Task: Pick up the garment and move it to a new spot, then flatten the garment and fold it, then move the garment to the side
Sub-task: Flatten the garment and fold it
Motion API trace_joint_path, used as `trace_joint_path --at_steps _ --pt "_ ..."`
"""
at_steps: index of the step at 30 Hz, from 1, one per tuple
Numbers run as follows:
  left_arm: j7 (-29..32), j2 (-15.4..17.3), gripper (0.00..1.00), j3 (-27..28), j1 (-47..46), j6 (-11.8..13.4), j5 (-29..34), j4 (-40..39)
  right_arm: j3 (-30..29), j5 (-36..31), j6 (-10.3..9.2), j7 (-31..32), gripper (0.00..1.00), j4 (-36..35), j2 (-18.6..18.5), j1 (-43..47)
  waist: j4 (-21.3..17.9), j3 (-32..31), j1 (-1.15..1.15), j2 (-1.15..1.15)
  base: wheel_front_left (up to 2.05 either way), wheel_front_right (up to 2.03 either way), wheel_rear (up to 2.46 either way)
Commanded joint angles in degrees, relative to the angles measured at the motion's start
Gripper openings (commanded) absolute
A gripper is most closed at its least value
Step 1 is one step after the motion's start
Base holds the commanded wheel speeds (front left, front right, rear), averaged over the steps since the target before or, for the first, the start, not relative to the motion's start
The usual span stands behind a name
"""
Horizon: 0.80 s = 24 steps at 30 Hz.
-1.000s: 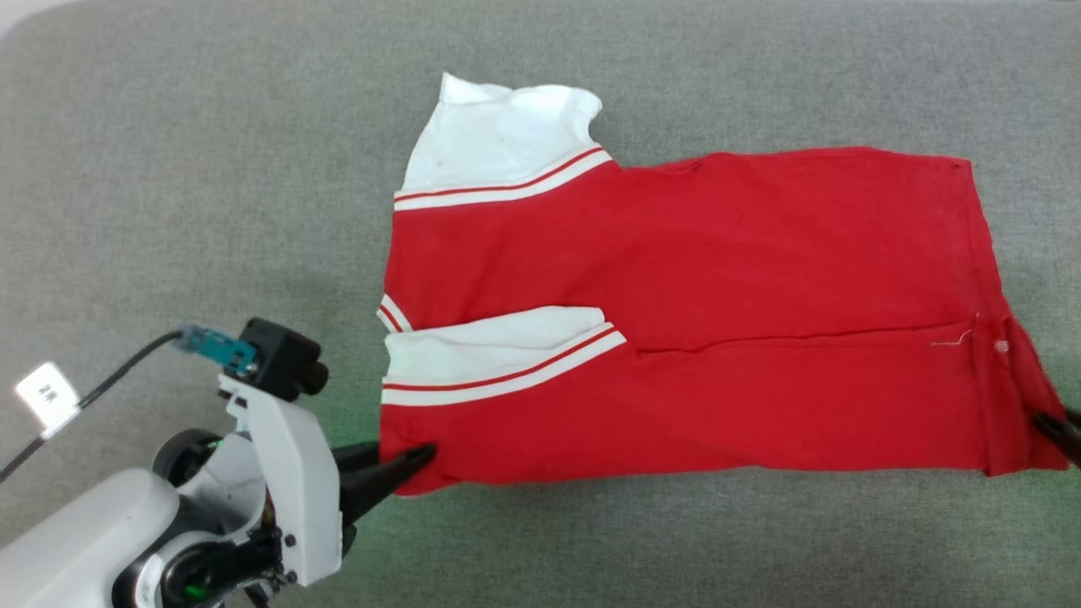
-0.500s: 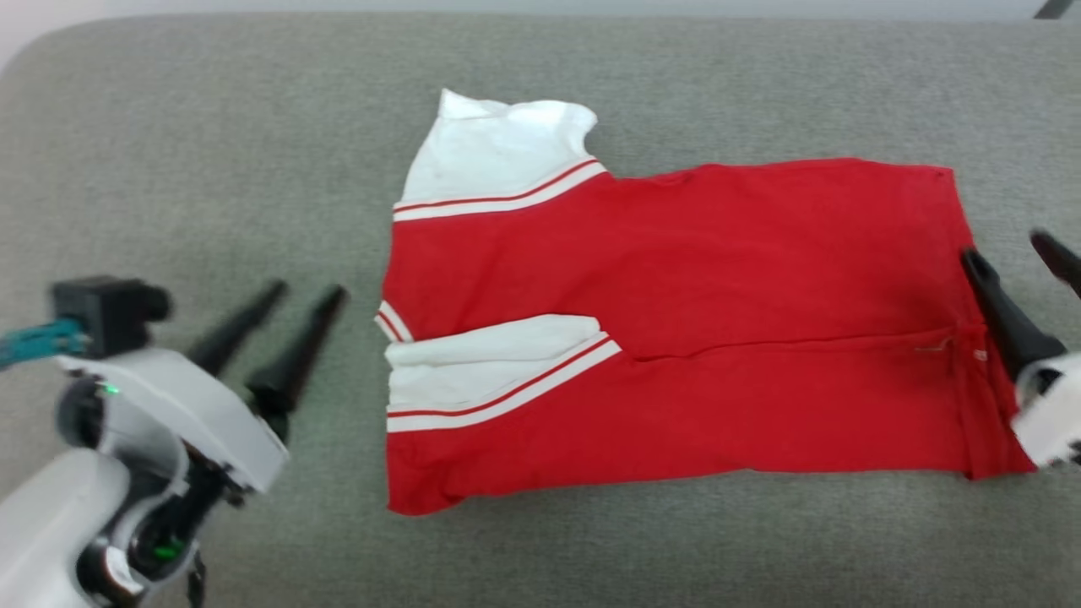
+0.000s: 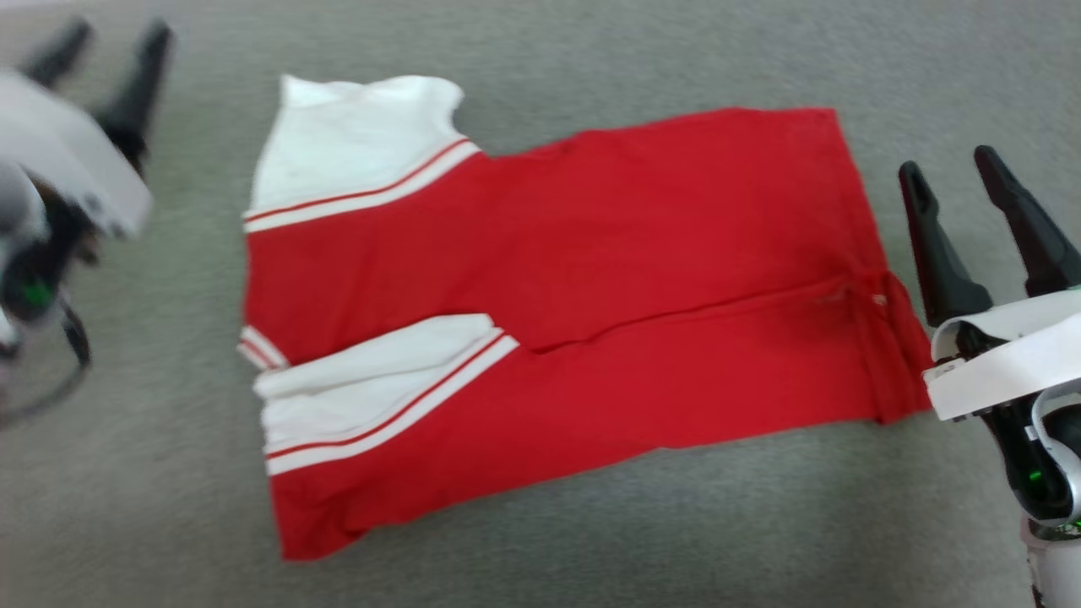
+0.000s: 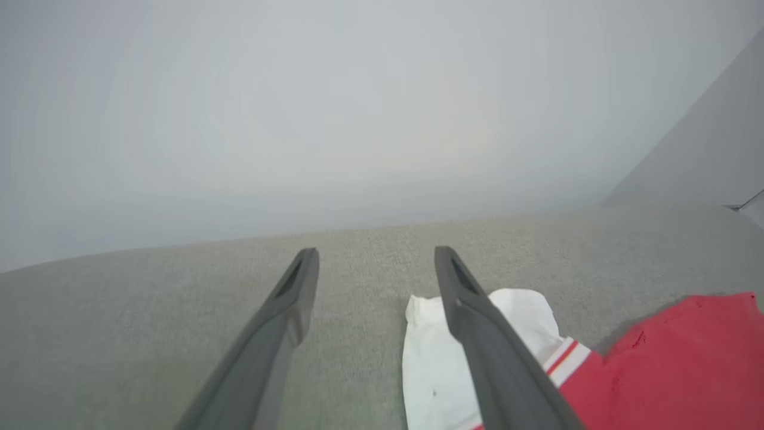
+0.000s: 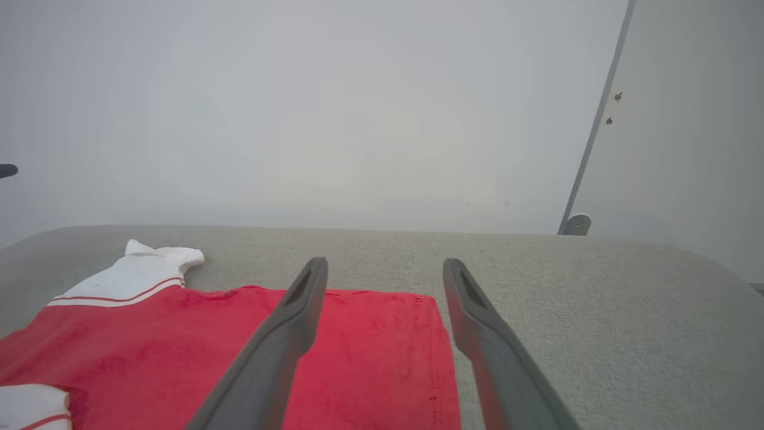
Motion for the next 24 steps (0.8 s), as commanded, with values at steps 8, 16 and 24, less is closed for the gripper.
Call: trace_joint_path --at_steps 8,16,24 --pt "19.42 -3.98 1.0 -7.44 -12.31 -7.38 0.62 16.88 0.44 0.15 -0.04 -1.51 1.0 1.25 1.71 -0.95 -7.74 3.91 0.0 0.0 0.0 0.0 0.0" --pt "33.76 -4.83 1.0 -10.13 -17.22 -10.14 -1.64 24.46 1.0 0.58 -0.04 -0.89 1.0 1.14 1.73 -1.17 -9.01 5.32 0.0 0.0 0.0 0.0 0.0" --pt "36.71 -8.04 0.0 -11.32 -18.97 -12.52 -2.63 28.19 2.08 0.84 -0.04 2.0 1.0 1.58 -0.5 -3.66 -8.46 6.38 0.0 0.0 0.0 0.0 0.0"
